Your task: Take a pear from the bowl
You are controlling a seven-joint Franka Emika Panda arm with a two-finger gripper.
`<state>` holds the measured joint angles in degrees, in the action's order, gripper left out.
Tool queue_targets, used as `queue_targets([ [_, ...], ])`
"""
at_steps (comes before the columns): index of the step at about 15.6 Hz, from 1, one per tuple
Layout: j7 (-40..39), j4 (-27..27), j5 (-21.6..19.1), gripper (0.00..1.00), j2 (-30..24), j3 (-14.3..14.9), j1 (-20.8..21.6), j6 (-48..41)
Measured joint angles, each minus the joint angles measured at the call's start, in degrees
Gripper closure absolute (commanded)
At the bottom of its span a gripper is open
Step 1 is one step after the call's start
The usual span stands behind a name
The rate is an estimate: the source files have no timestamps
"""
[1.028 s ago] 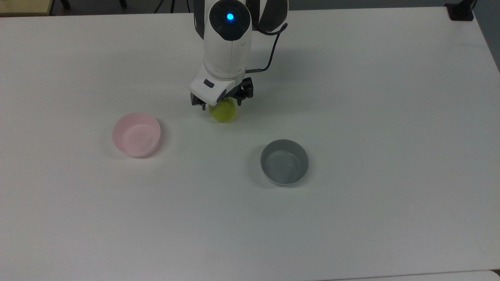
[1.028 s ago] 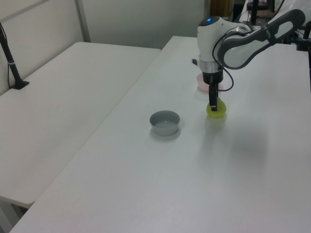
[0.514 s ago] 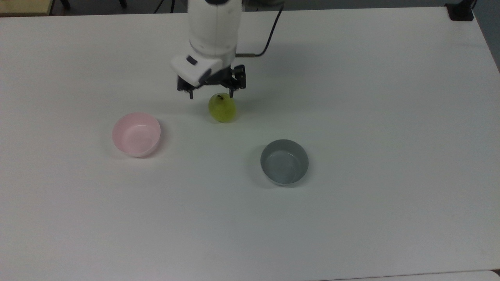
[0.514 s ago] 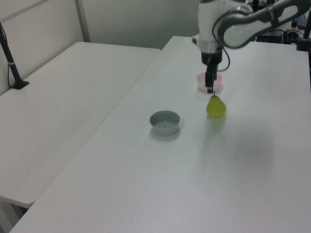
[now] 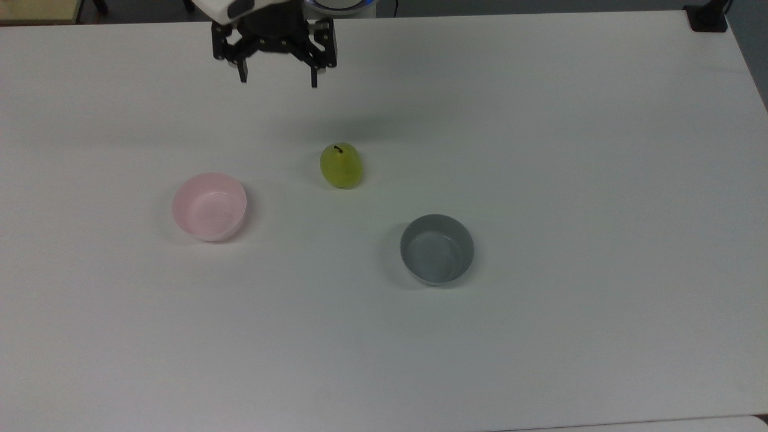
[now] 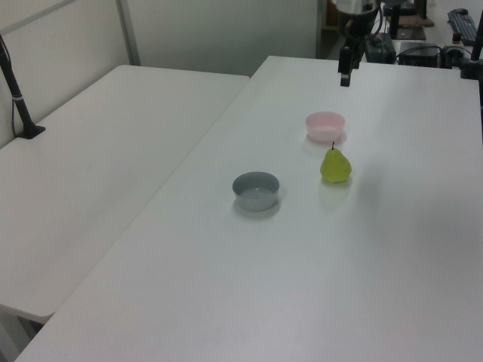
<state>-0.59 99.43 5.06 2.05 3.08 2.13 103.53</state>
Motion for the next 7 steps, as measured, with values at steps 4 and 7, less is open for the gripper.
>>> queue_targets([
  [4,0.1,0.1,0.0,0.0,-1.0,0.1,-0.5,-1.2],
  [7,0.5,0.2,-0.4,0.0,-1.0,0.5,-0.5,-1.2],
])
